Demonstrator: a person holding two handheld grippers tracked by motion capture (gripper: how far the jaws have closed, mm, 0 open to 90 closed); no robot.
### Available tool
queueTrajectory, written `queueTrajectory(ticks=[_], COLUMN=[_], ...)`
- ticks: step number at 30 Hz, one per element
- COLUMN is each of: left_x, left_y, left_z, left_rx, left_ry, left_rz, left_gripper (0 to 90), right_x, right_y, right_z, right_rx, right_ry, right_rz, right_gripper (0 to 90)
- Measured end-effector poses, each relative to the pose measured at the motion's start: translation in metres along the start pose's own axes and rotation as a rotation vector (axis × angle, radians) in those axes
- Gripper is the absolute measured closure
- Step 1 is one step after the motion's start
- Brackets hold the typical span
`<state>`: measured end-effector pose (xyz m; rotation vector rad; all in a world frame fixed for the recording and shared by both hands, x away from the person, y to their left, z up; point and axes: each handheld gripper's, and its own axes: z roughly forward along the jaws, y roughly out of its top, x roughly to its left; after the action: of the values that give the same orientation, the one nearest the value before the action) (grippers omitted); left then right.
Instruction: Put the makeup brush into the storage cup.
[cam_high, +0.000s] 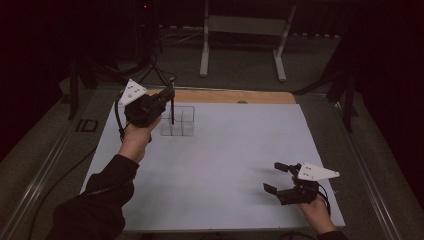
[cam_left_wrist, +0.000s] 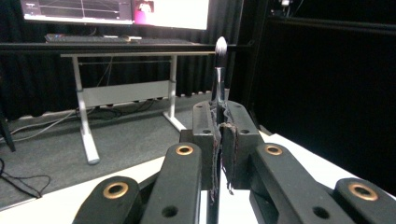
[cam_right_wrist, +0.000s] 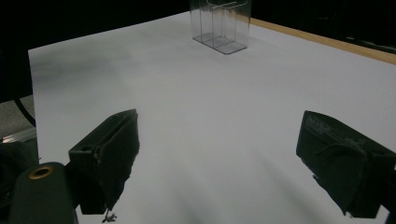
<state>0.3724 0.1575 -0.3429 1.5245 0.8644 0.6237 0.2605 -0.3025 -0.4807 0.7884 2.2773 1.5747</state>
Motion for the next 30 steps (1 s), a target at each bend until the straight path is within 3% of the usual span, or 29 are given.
queueTrajectory(ticks=[4,8,12,16,21,24,30], left_x=[0.003,0.008,0.015,0.022,0.028,0.031,0.035], left_y=[0.003,0.003,0.003,0.002,-0.002,-0.005,-0.012], left_z=[0.006,0.013,0.019,0.025,0.033,0.037,0.051], left_rx=[0.006,0.001,-0.012,-0.026,-0.028,-0.064,-0.064], left_ry=[0.026,0.028,0.039,0.030,0.035,0.040,0.030], left_rz=[0.029,0.020,0.037,0.007,0.022,0.028,0.001], left_gripper=[85.3,85.2,85.3,85.3,85.3,85.3,85.3], right_x=[0.000,0.000,0.001,0.000,0.000,0.001,0.000], right_y=[0.000,0.000,0.001,0.001,0.000,0.001,0.000], right_z=[0.000,0.001,0.001,0.001,0.001,0.001,0.001], right_rx=[0.001,0.002,0.002,0.002,0.001,0.003,0.003], right_ry=[0.000,0.004,0.006,0.006,0.008,0.008,0.009], right_rz=[-0.002,-0.004,-0.007,-0.006,-0.004,-0.008,-0.003], right_gripper=[13.1,13.2,13.2,13.2,13.2,13.2,13.2])
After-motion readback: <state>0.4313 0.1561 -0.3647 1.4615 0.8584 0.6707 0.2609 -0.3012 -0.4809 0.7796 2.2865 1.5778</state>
